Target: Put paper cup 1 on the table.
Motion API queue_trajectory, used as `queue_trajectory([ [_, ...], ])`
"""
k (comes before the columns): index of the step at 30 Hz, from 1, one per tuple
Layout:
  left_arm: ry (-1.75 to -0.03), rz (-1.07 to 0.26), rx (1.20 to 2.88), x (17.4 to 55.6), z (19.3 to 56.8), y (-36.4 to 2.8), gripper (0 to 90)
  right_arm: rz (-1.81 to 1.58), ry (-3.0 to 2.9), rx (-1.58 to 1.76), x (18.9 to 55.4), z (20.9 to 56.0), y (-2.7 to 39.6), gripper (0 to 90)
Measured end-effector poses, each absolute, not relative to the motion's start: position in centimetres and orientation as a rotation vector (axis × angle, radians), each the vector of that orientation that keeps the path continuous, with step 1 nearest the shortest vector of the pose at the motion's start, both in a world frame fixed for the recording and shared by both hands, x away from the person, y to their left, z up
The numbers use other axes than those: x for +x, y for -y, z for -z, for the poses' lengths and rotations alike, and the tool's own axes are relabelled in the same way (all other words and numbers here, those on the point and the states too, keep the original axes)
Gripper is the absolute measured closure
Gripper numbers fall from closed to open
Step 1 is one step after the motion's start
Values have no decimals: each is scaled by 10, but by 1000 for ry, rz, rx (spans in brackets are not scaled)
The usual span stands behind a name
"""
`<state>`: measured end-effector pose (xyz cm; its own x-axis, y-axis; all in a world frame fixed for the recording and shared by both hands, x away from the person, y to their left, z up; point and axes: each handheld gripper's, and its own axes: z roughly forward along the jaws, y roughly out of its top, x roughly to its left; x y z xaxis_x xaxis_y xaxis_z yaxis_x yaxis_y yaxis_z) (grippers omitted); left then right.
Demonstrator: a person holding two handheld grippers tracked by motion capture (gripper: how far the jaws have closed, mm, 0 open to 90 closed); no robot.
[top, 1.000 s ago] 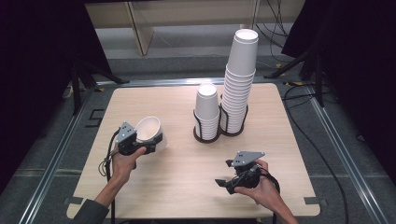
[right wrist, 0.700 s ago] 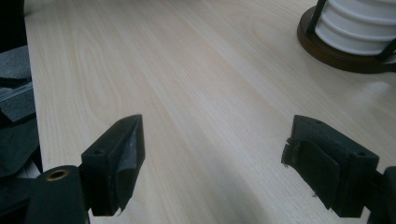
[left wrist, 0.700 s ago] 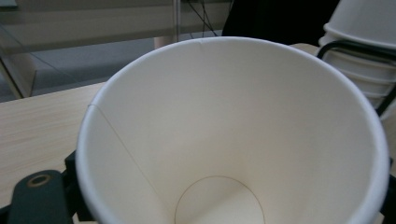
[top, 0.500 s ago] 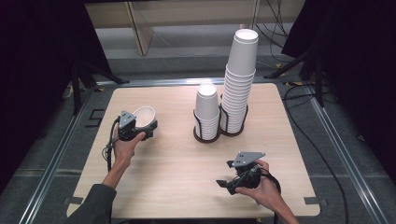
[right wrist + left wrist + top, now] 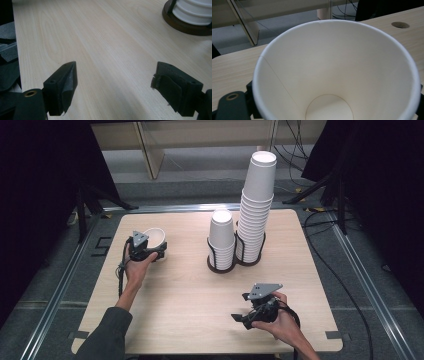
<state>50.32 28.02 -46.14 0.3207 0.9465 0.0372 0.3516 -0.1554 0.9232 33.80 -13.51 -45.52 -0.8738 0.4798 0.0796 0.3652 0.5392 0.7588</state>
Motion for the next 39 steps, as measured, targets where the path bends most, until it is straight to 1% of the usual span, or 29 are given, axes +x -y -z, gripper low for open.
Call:
queue_trajectory([
  [12, -1201, -884, 1687, 513, 471, -279, 107, -1254, -2649, 729, 337, 456, 134, 197],
  [16, -1198, -864, 1684, 514, 474, -279, 93, -1256, -2651, 720, 337, 456, 134, 197],
  [22, -1183, -840, 1676, 513, 478, -280, 107, -1252, -2643, 714, 337, 456, 134, 196],
  [26, -1173, -840, 1716, 510, 480, -281, 109, -1252, -2644, 713, 337, 456, 134, 196],
  [39, -1163, -778, 1737, 500, 483, -280, 132, -1242, -2665, 716, 335, 458, 132, 196],
])
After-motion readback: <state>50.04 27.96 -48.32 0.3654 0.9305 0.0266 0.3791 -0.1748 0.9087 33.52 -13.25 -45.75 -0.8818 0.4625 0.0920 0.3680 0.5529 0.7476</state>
